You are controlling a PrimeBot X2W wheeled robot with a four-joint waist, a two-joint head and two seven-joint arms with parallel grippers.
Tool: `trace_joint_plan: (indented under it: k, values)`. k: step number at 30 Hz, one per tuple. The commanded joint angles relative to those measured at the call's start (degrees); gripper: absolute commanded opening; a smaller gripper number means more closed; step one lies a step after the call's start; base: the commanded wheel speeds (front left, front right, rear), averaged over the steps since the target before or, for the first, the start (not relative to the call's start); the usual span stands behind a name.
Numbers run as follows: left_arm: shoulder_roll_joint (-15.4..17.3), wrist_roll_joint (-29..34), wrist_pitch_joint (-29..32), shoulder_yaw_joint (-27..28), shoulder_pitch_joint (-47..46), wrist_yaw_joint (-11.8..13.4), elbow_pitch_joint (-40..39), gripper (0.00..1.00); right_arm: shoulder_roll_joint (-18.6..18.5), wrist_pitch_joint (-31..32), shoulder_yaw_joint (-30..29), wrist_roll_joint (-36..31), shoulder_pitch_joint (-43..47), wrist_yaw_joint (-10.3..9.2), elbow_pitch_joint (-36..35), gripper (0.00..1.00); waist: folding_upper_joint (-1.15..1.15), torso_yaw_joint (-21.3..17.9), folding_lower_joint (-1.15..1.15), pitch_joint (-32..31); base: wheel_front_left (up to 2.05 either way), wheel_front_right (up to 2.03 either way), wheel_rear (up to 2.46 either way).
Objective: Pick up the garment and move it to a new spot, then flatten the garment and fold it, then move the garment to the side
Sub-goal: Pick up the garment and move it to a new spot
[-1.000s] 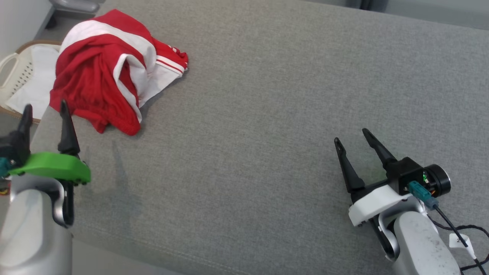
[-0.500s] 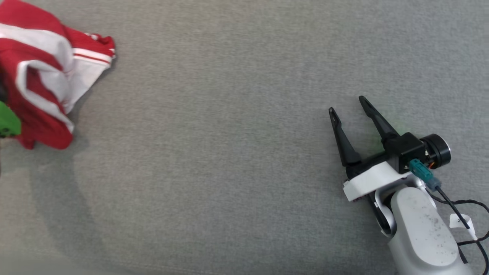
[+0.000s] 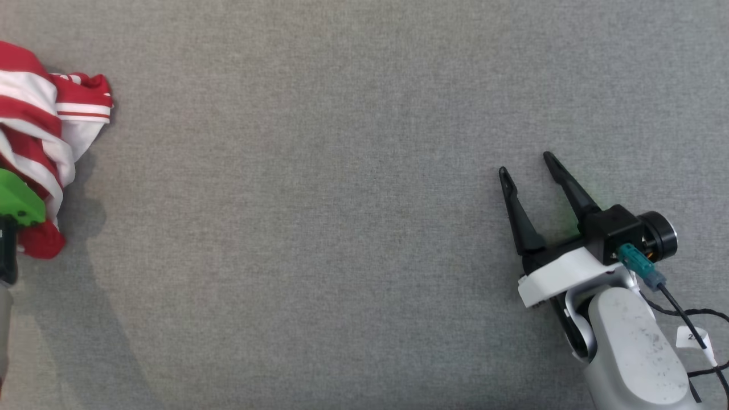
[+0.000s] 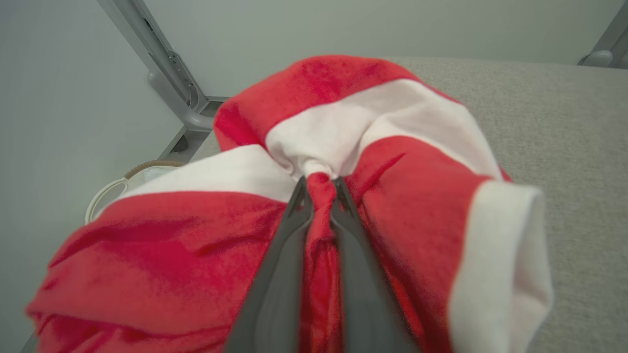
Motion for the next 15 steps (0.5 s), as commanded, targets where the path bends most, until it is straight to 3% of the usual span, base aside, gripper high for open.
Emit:
trace_joint_plan:
  k: [1, 7, 11, 15]
  values:
    - [1.03, 0.28, -0.62, -0.21, -0.32, -0.14, -1.03, 0.00, -0.29, -0.01, 0.07, 0.48, 1.05, -0.06, 0.44, 1.00, 0.00, 0.42, -0.01, -2.46, 0.00, 0.00, 0.00]
    - [1.91, 4.40, -0.87, 4.50, -0.78, 0.00, -12.52, 0.00, -0.28, -0.02, 0.40, 2.34, 3.06, -0.06, 1.04, 1.00, 0.00, 0.04, -0.01, -7.96, 0.00, 0.00, 0.00]
    - [-0.95, 6.65, -0.89, 6.54, 0.55, -0.06, -20.25, 0.00, -0.27, -0.02, 0.39, 3.39, 5.15, -0.06, 1.14, 1.00, 0.00, -0.89, -0.01, -11.68, 0.00, 0.00, 0.00]
    - [-4.19, 8.38, -0.90, 5.18, 1.74, -0.11, -26.32, 0.00, -0.27, -0.02, 0.05, 4.20, 7.39, -0.06, 1.53, 1.00, 0.00, -3.05, -0.01, -14.50, 0.00, 0.00, 0.00]
